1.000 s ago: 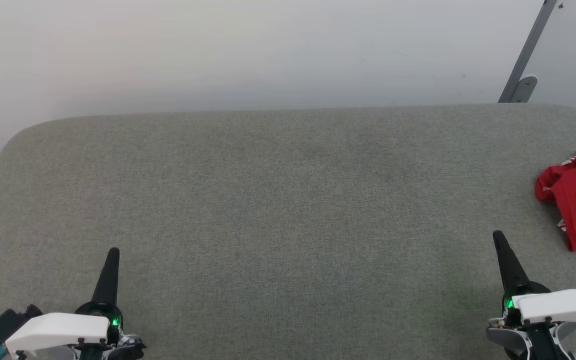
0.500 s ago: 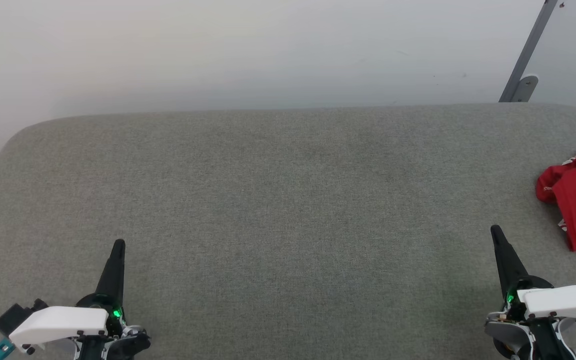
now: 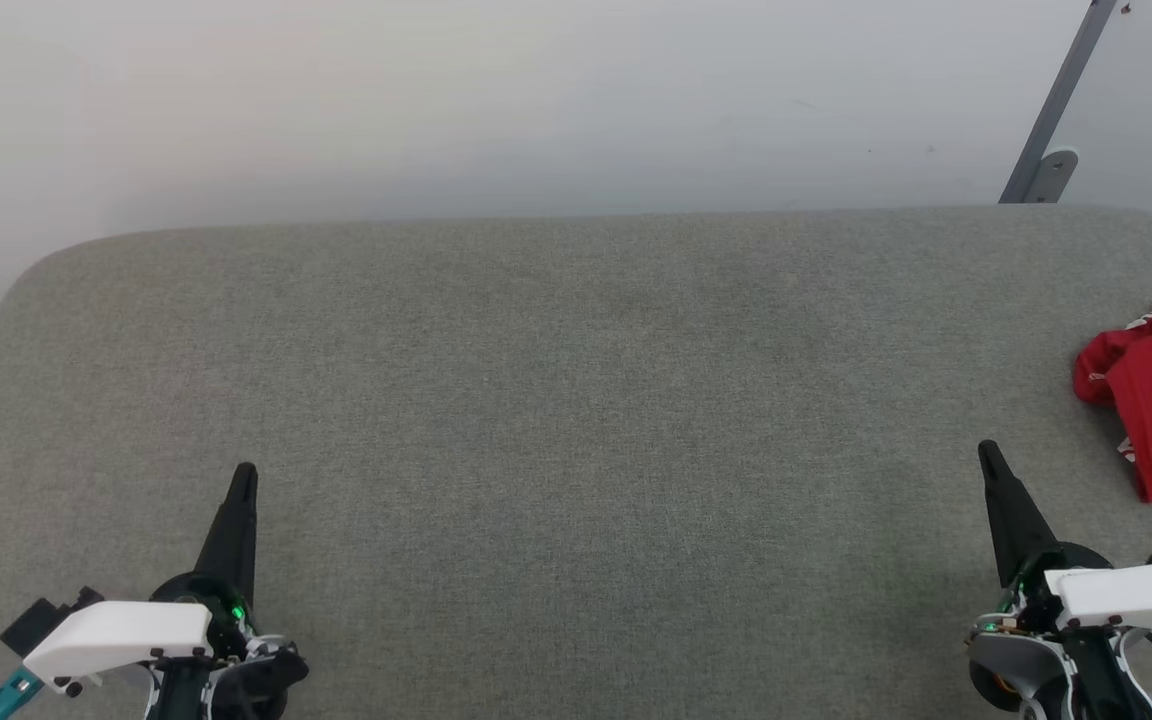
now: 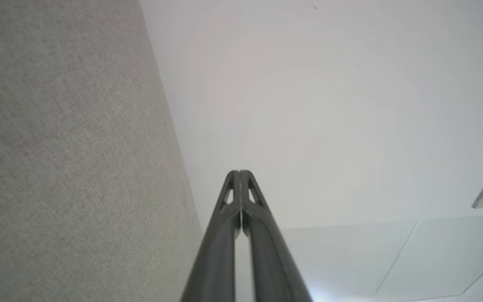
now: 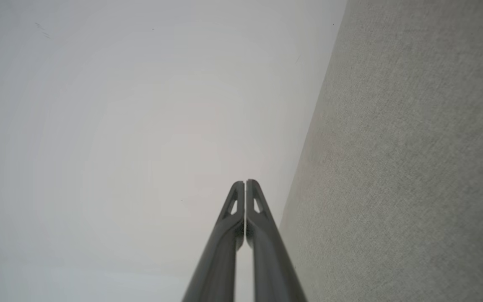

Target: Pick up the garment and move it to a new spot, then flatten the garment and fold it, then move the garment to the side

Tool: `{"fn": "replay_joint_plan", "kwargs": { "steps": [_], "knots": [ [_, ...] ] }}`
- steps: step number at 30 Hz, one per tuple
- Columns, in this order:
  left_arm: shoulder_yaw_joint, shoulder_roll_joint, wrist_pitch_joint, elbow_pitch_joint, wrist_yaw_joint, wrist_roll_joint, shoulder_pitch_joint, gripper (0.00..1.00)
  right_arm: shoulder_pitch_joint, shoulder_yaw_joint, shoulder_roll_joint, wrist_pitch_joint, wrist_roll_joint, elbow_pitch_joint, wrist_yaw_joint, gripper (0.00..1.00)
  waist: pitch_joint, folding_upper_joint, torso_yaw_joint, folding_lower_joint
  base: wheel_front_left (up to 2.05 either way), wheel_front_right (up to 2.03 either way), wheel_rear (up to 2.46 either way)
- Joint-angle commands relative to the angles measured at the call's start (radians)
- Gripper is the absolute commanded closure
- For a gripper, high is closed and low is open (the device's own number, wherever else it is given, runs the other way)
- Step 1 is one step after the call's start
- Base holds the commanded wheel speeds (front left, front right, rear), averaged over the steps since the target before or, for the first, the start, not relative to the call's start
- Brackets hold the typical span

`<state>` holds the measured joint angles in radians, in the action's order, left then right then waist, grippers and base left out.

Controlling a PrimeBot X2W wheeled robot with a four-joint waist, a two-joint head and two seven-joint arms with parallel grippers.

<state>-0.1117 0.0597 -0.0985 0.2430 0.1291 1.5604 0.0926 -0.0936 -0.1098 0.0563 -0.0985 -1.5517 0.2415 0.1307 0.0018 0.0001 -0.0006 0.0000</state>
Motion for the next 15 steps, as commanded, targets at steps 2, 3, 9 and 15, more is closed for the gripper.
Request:
{"fn": "replay_joint_plan", "kwargs": {
  "steps": [2,3,9,15],
  "knots": [
    [-0.003,-0.005,-0.01,0.0,0.003,0.023,0.015,1.0,-0.017,-0.004,-0.006,-0.01,-0.028,0.004,0.0,1.0,0.0,-0.0001,0.0,0.0,0.0,0.0,0.0],
    [-0.003,-0.007,-0.01,0.0,0.003,0.029,0.017,1.0,-0.018,-0.005,-0.006,-0.012,-0.033,0.004,0.0,1.0,0.001,-0.0001,0.0,0.0,0.0,0.0,0.0],
    [-0.005,-0.011,-0.02,0.002,0.003,0.053,0.024,1.0,-0.022,-0.006,-0.008,-0.02,-0.063,0.005,0.0,1.0,0.001,-0.0001,0.001,0.0,0.0,0.0,0.0],
    [-0.005,-0.01,-0.019,0.002,0.003,0.053,0.023,1.0,-0.017,-0.006,-0.008,-0.019,-0.062,0.005,0.0,1.0,0.001,-0.0001,0.001,0.0,0.0,0.0,0.0]
  ]
}}
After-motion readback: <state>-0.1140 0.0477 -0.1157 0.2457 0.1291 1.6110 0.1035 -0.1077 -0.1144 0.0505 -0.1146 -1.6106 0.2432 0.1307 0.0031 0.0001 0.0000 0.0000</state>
